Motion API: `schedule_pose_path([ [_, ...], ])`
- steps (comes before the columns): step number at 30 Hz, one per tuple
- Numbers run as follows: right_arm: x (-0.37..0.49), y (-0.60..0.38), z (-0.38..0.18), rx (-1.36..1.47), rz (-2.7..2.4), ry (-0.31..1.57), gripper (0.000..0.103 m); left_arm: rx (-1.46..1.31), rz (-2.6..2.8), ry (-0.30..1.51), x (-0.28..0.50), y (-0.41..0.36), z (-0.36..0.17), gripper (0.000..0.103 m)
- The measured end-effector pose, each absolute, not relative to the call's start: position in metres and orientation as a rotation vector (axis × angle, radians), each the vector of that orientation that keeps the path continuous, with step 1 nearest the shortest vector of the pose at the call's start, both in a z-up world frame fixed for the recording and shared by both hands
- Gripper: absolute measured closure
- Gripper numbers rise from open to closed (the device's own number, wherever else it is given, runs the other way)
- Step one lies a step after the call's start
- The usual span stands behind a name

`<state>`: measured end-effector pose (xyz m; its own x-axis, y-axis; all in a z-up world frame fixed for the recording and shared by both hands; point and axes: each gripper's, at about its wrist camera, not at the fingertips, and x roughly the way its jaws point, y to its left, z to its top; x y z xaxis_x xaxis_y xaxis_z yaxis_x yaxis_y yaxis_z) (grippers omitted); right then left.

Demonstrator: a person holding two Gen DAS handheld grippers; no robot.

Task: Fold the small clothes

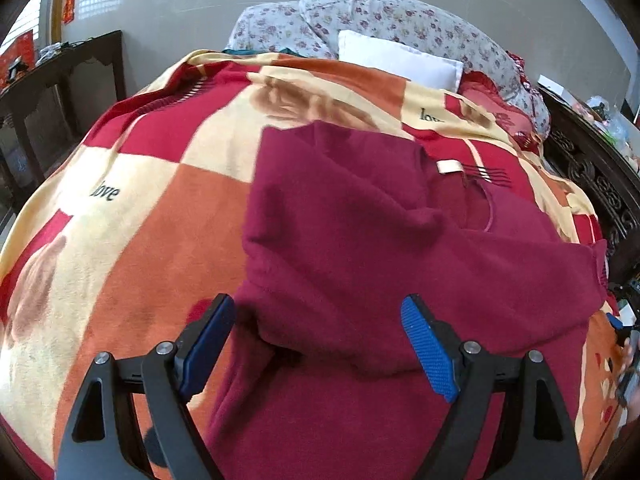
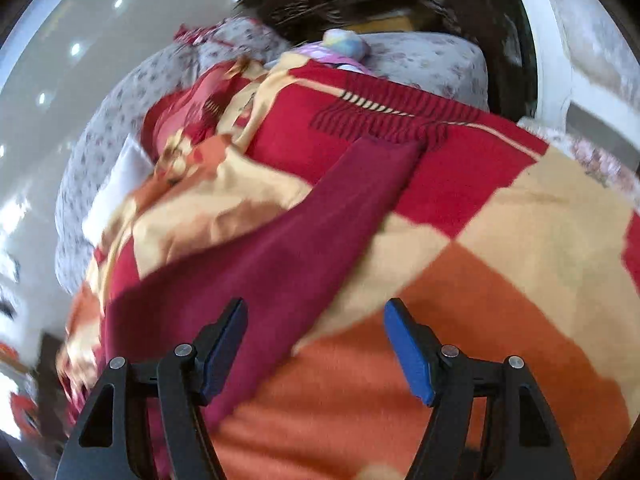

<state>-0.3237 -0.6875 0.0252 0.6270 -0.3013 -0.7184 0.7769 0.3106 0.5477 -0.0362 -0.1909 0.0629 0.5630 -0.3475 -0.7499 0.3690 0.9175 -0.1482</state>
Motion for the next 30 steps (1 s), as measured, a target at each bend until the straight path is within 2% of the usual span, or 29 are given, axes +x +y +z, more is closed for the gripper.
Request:
schedule_pose_path([
  [2,-0.321,-0.700,0.013,1.091,-0.751,0.517,0.028,0.021,-0.403,0.857,-0.034,-0.183,0.065,0.018],
  [3,-0.321,-0.703,0.009,1.103,-0.744,0.481,0.039,0.020,-0.397,0.850,-0.034,-0.181,0.066,0.018],
  [4,-0.316,-0.705,0.009,1.091,-0.741,0.465,0.055,0.017,-0.391,0.844,-0.033,-0.177,0.068,0.018],
  [5,-0.316,-0.707,0.008,1.081,-0.746,0.464,0.094,0.012,-0.385,0.844,-0.031,-0.173,0.071,0.018],
  [9,-0.335,-0.706,0.024,1.062,-0.724,0.358,0.095,-0.023,-0.366,0.833,-0.024,-0.153,0.077,0.018],
  [19,-0.378,-0.640,0.128,0.745,-0.705,0.250,0.095,-0.044,-0.357,0.882,-0.016,-0.133,0.070,0.018],
  [26,-0.287,-0.512,0.205,0.427,-0.328,0.312,0.095,-0.096,-0.377,0.853,-0.018,-0.122,0.085,0.018],
  [30,-0.195,-0.398,0.187,0.242,-0.061,0.470,0.095,-0.126,-0.373,0.858,-0.015,-0.118,0.087,0.018],
])
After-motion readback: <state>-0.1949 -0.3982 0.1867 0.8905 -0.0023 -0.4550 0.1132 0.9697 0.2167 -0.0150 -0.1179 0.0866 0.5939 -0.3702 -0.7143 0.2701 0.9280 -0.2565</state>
